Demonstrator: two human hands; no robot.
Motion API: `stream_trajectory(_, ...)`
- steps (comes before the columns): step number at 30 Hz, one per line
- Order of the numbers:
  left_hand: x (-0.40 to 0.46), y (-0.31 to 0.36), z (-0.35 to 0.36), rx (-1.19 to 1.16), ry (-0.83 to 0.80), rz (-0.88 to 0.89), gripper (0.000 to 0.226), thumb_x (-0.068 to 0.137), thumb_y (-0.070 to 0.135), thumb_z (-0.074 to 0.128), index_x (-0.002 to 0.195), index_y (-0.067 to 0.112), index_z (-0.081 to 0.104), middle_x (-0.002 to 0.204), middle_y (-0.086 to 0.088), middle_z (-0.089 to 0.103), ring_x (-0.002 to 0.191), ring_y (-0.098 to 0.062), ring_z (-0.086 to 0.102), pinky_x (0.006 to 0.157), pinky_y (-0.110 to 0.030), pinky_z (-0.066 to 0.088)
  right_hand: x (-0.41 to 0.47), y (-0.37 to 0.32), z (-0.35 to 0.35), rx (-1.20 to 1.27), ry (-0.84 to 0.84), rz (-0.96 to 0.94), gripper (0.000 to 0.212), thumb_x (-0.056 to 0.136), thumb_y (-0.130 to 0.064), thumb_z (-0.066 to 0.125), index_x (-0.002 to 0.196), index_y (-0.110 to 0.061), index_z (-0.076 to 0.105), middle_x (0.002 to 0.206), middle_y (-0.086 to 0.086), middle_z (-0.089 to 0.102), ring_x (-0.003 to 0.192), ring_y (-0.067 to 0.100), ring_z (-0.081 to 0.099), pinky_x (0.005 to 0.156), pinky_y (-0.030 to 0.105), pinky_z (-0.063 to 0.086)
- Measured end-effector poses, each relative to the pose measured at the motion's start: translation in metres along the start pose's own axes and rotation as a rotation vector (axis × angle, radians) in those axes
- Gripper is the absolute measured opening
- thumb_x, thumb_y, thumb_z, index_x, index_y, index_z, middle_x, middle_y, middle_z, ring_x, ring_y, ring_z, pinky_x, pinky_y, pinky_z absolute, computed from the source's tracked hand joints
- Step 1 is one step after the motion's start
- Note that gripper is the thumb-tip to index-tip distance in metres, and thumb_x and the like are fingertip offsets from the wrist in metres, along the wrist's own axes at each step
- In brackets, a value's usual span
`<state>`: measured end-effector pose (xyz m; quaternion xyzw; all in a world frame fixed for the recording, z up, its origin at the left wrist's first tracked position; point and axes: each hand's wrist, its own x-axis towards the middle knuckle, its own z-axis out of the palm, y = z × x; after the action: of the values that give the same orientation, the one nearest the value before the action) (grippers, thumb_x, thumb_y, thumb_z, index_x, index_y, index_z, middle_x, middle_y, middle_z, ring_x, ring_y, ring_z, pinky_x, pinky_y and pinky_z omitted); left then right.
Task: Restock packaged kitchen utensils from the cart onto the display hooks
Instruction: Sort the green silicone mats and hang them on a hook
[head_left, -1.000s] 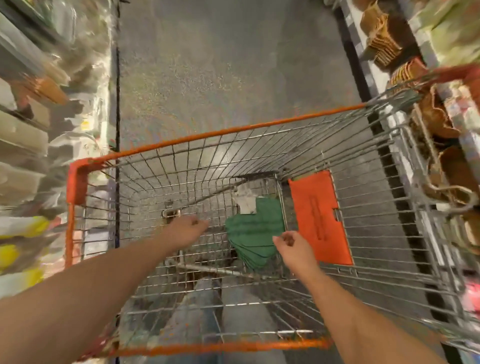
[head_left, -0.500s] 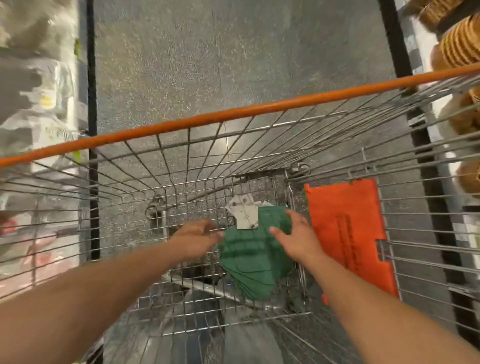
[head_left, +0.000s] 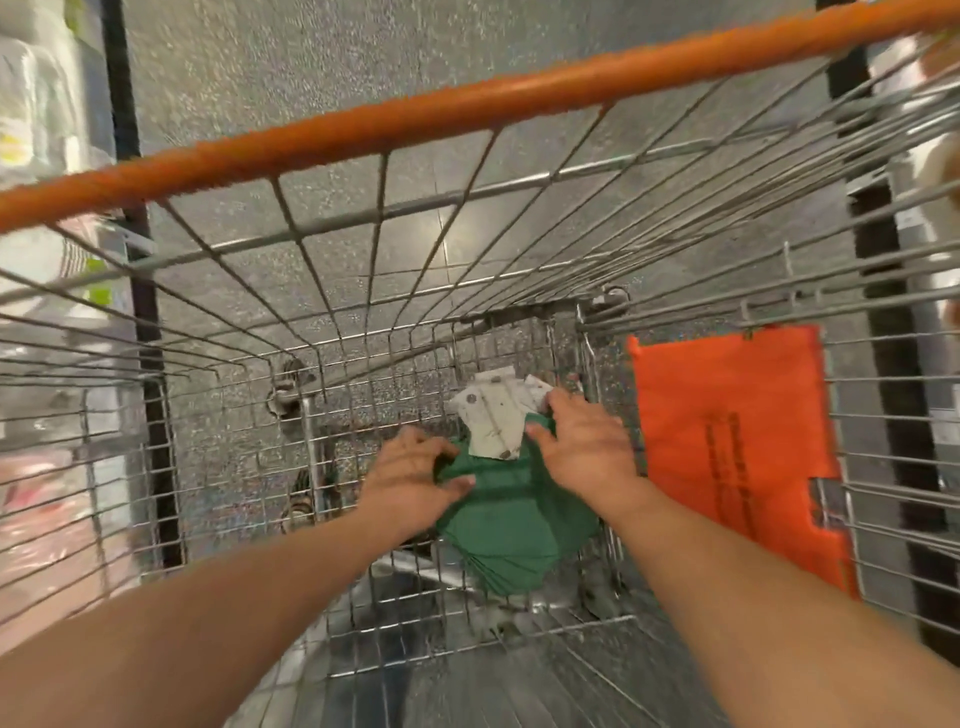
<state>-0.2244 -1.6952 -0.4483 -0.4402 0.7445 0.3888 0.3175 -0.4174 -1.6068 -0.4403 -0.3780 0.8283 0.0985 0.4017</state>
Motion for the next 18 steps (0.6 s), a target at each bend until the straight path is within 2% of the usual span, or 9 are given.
stream_trajectory(2,0.001,0.005,-0.001,-0.039,0.013,-0.006,0.048,0.091,0.058,0.066,0.132,0.036,0.053,0.108,0.015,0.038,0.11,-0.008,0.04,0.097,-0.024,0.041,-0.003,0.005,0.004,0.115,-0.023,0.052,0.028,0.103,-0.046,0.051,0.119,-0.022,0.049,0.125,0.004,0.059,0.115,0.03,0.057,0.091,0.041,0.045)
stream_trajectory(4,0.002,0.012,-0.003,-0.079,0.02,-0.028,0.041,0.089,0.053,0.071,0.122,0.036,0.053,0.101,0.016,0.04,0.105,-0.009,0.046,0.085,-0.021,0.042,-0.005,0.009,0.006,0.184,-0.021,0.066,0.025,0.102,-0.045,0.053,0.113,-0.023,0.049,0.123,0.004,0.057,0.111,0.03,0.057,0.088,0.041,0.047)
stream_trajectory(8,0.003,0.024,-0.003,-0.139,0.008,-0.055,0.038,0.09,0.036,0.075,0.117,0.034,0.049,0.108,0.01,0.049,0.099,-0.01,0.05,0.067,-0.017,0.04,-0.003,0.012,0.009,0.298,-0.002,0.12,0.032,0.101,-0.045,0.059,0.118,-0.019,0.053,0.127,0.004,0.046,0.113,0.029,0.054,0.087,0.034,0.042)
stream_trajectory(9,0.003,0.026,-0.002,-0.137,0.003,-0.055,0.041,0.089,0.034,0.075,0.121,0.033,0.049,0.114,0.008,0.05,0.102,-0.011,0.05,0.07,-0.017,0.042,-0.001,0.012,0.01,0.317,-0.005,0.128,0.036,0.1,-0.045,0.061,0.123,-0.018,0.053,0.13,0.005,0.046,0.118,0.029,0.053,0.091,0.033,0.041)
stream_trajectory(11,0.001,0.027,0.003,-0.056,0.024,-0.026,0.059,0.088,0.039,0.075,0.136,0.031,0.043,0.135,0.005,0.043,0.122,-0.016,0.043,0.095,-0.026,0.047,0.002,0.011,0.013,0.295,-0.053,0.14,0.054,0.097,-0.046,0.065,0.139,-0.018,0.047,0.14,0.006,0.05,0.13,0.03,0.05,0.103,0.035,0.041)
stream_trajectory(12,0.0,0.027,0.007,0.013,0.051,-0.009,0.069,0.087,0.044,0.075,0.143,0.031,0.038,0.142,0.004,0.037,0.131,-0.017,0.037,0.109,-0.032,0.043,0.003,0.011,0.014,0.289,-0.084,0.151,0.064,0.096,-0.047,0.067,0.147,-0.019,0.041,0.145,0.006,0.05,0.135,0.03,0.048,0.108,0.036,0.041)
stream_trajectory(13,-0.001,0.026,0.011,0.06,0.078,-0.006,0.078,0.086,0.048,0.075,0.148,0.03,0.033,0.144,0.004,0.035,0.135,-0.018,0.033,0.115,-0.035,0.038,0.003,0.011,0.013,0.291,-0.116,0.165,0.07,0.095,-0.048,0.068,0.151,-0.019,0.036,0.148,0.006,0.05,0.137,0.03,0.047,0.11,0.037,0.04)
stream_trajectory(16,0.001,0.029,0.014,0.121,0.073,-0.072,0.089,0.086,0.053,0.073,0.154,0.026,0.022,0.135,0.004,0.039,0.128,-0.018,0.036,0.115,-0.033,0.035,0.005,0.015,0.011,0.292,-0.212,0.205,0.068,0.095,-0.051,0.067,0.146,-0.017,0.039,0.144,0.008,0.052,0.134,0.03,0.05,0.107,0.036,0.042)
stream_trajectory(18,0.006,0.034,0.013,0.164,0.048,-0.108,0.084,0.085,0.058,0.072,0.15,0.026,0.029,0.125,0.004,0.042,0.12,-0.018,0.038,0.111,-0.033,0.038,0.006,0.017,0.012,0.269,-0.241,0.206,0.066,0.095,-0.053,0.066,0.144,-0.016,0.042,0.144,0.009,0.05,0.135,0.029,0.048,0.109,0.036,0.041)
